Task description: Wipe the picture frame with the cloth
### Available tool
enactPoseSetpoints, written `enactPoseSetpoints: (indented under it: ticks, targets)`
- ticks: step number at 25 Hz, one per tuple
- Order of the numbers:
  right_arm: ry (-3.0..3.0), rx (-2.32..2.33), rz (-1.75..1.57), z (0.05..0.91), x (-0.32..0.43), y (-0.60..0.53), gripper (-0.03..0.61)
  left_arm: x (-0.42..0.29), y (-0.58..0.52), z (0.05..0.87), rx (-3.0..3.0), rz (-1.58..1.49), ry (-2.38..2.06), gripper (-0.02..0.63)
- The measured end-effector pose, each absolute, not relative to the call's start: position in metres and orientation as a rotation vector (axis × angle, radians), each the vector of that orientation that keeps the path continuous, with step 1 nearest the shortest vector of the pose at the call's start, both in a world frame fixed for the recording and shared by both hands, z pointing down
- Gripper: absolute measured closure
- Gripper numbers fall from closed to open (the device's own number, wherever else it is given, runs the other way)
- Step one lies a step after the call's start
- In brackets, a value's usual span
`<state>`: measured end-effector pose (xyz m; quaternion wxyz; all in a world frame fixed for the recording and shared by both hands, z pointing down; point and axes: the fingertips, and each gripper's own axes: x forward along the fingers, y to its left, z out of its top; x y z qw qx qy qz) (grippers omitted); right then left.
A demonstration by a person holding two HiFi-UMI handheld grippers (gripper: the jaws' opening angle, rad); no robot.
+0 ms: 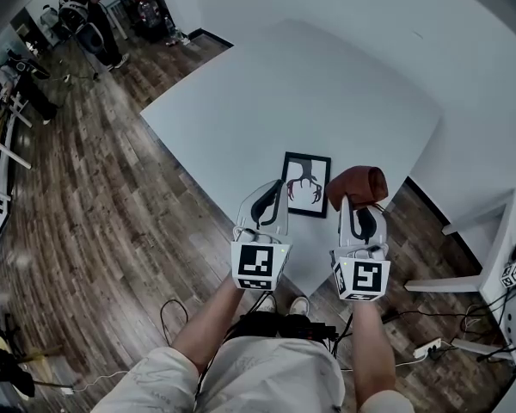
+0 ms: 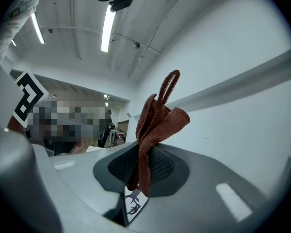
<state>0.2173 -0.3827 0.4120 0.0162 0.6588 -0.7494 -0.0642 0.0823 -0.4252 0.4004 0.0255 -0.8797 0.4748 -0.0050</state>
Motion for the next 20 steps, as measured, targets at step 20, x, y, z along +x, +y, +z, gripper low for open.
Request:
enactPoseSetpoints:
  ticks: [20]
  targets:
    - [-2.338, 2.023, -0.189, 0.4092, 0.2187, -0.3776, 0.503, 0.0871, -0.4177, 0.3913, -2.681, 0.012, 1.459, 0.614]
